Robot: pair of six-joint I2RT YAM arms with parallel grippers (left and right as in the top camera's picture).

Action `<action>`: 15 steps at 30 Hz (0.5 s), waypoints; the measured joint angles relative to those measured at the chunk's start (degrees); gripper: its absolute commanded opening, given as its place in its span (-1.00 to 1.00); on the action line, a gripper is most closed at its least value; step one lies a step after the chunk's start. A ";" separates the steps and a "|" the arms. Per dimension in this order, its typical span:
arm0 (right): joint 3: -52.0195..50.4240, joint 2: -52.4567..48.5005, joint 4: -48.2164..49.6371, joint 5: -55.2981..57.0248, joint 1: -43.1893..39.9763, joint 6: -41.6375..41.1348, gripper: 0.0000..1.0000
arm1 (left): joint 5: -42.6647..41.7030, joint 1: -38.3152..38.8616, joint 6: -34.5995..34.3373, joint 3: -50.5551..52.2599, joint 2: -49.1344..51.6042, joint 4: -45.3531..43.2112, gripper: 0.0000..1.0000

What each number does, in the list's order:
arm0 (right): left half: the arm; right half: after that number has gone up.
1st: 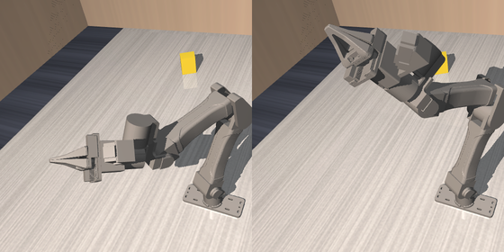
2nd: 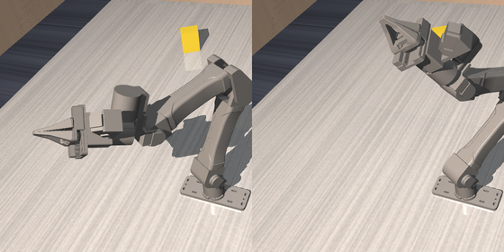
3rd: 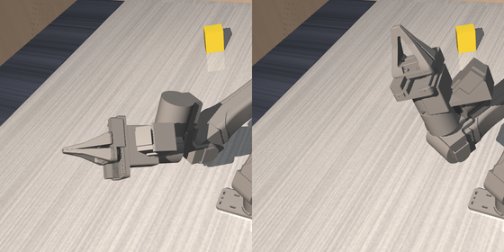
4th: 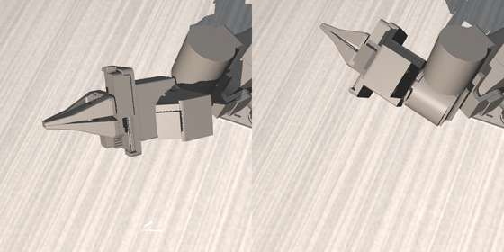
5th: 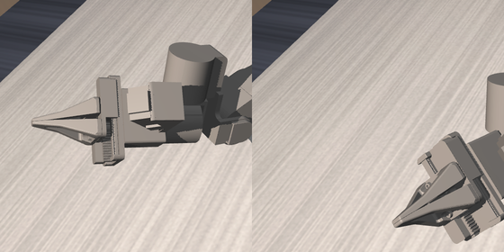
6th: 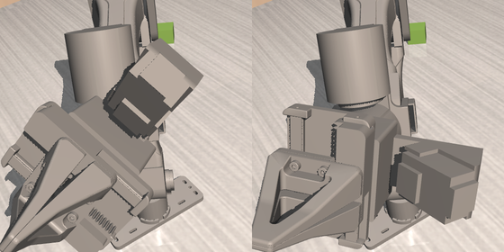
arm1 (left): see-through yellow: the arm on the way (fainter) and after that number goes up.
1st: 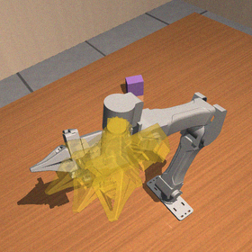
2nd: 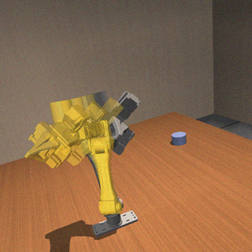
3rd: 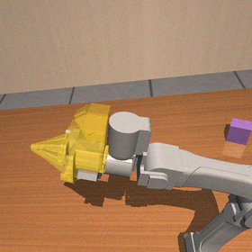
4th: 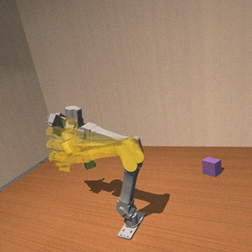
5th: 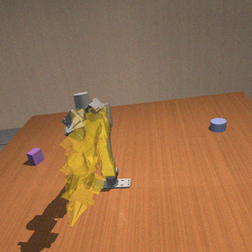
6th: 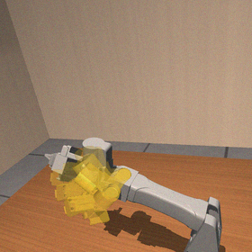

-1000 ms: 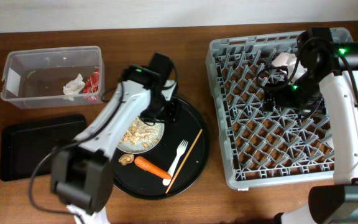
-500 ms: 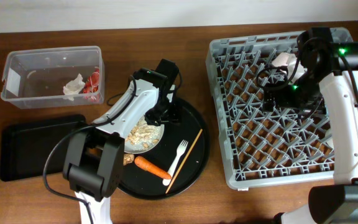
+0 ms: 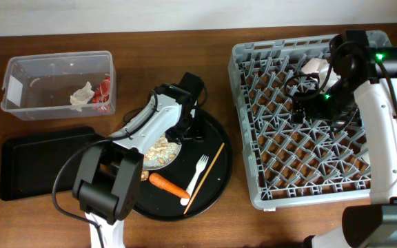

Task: Sort waste into correct bins and load items into the dishwasher rack
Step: 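Reach the left gripper to the white plate and grasp its rim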

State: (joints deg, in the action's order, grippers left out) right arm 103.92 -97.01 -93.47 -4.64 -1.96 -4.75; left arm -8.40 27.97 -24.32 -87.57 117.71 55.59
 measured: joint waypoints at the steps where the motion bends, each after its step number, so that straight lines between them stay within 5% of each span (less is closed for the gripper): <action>1: 0.00 0.00 0.00 0.00 0.00 0.04 0.97 | 0.11 0.22 0.00 0.00 0.00 0.00 0.25; 15: 0.00 0.00 0.00 0.00 0.00 0.04 0.97 | 1.79 0.57 -0.20 0.07 1.20 -0.11 0.23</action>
State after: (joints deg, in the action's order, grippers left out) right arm 103.92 -97.01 -93.47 -4.64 -1.96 -4.71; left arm -6.61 28.53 -24.51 -87.50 118.91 55.48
